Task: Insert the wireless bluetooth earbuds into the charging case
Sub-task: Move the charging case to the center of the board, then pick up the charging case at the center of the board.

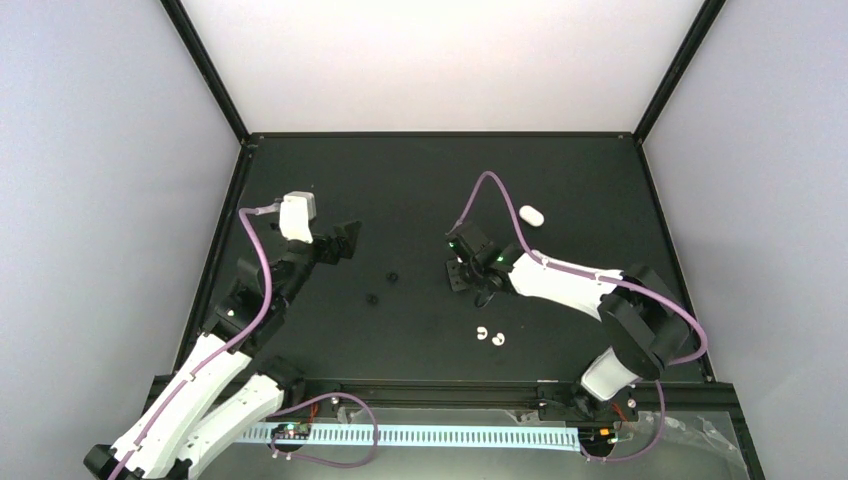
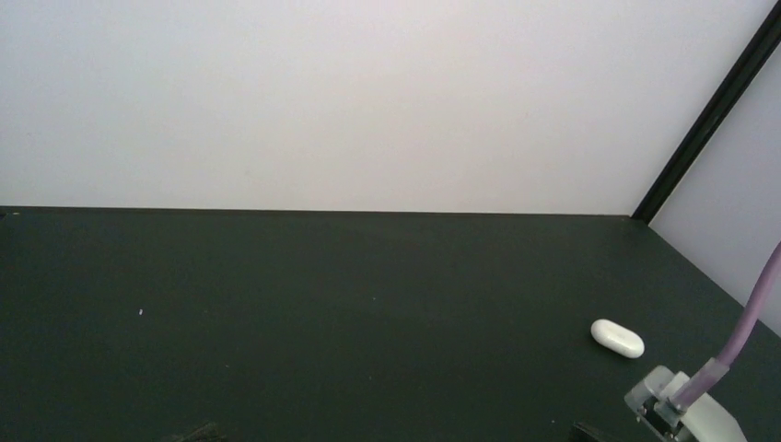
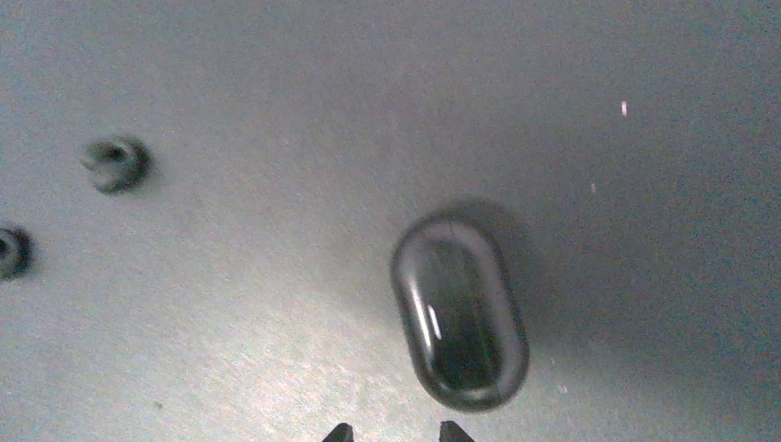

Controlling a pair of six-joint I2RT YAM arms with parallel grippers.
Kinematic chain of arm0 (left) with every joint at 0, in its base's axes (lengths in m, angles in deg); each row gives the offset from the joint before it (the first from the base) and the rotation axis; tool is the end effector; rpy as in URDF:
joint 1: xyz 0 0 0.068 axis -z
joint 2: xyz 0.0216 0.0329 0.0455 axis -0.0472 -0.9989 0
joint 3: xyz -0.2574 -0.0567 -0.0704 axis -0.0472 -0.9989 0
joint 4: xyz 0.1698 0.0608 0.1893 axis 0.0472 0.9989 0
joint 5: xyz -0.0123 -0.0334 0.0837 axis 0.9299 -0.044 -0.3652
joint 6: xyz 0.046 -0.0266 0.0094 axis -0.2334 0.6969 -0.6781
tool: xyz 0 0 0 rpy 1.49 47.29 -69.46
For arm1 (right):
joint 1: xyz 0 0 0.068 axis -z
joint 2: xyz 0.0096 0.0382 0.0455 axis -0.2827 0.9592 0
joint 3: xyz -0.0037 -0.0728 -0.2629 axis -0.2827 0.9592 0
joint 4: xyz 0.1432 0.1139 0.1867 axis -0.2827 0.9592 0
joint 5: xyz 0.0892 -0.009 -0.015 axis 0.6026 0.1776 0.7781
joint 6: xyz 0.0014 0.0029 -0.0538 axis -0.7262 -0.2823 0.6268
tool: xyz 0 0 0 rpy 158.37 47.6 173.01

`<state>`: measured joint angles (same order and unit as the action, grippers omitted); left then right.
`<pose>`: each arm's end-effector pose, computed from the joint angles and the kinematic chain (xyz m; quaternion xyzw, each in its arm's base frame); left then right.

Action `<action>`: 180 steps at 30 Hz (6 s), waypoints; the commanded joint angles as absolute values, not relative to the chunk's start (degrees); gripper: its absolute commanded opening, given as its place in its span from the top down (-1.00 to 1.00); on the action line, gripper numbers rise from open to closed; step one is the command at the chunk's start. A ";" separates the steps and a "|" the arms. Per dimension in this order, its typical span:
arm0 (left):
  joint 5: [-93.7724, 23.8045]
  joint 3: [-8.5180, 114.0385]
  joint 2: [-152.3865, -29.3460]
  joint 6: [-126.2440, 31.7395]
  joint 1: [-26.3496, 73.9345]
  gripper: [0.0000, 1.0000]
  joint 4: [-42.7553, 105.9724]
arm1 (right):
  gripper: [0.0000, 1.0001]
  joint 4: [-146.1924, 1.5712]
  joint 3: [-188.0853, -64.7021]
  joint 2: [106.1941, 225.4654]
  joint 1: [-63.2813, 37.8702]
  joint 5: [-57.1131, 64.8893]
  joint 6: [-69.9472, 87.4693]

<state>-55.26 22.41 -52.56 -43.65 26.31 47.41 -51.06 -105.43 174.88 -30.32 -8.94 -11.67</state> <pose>0.1402 -0.0694 0.3357 0.0236 0.7588 -0.1693 0.6284 0.2174 0.2266 0.1922 -0.1498 0.9469 0.1345 0.2507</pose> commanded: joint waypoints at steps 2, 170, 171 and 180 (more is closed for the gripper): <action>-56.12 22.40 -52.19 -44.26 26.95 -0.98 47.76 | 0.72 -55.16 -100.53 175.20 -30.19 -9.91 -18.76; -21.71 31.64 -70.98 -35.38 44.91 -0.96 40.77 | 0.44 -45.83 -102.29 135.22 -63.18 -49.24 37.17; -21.85 31.87 -71.56 -35.37 45.29 -0.96 40.42 | 0.44 -45.76 -102.41 135.12 -63.28 -49.17 37.01; -24.57 33.52 -75.24 -35.11 47.51 -0.73 37.36 | 0.44 -46.38 -103.99 136.10 -64.89 -47.97 35.44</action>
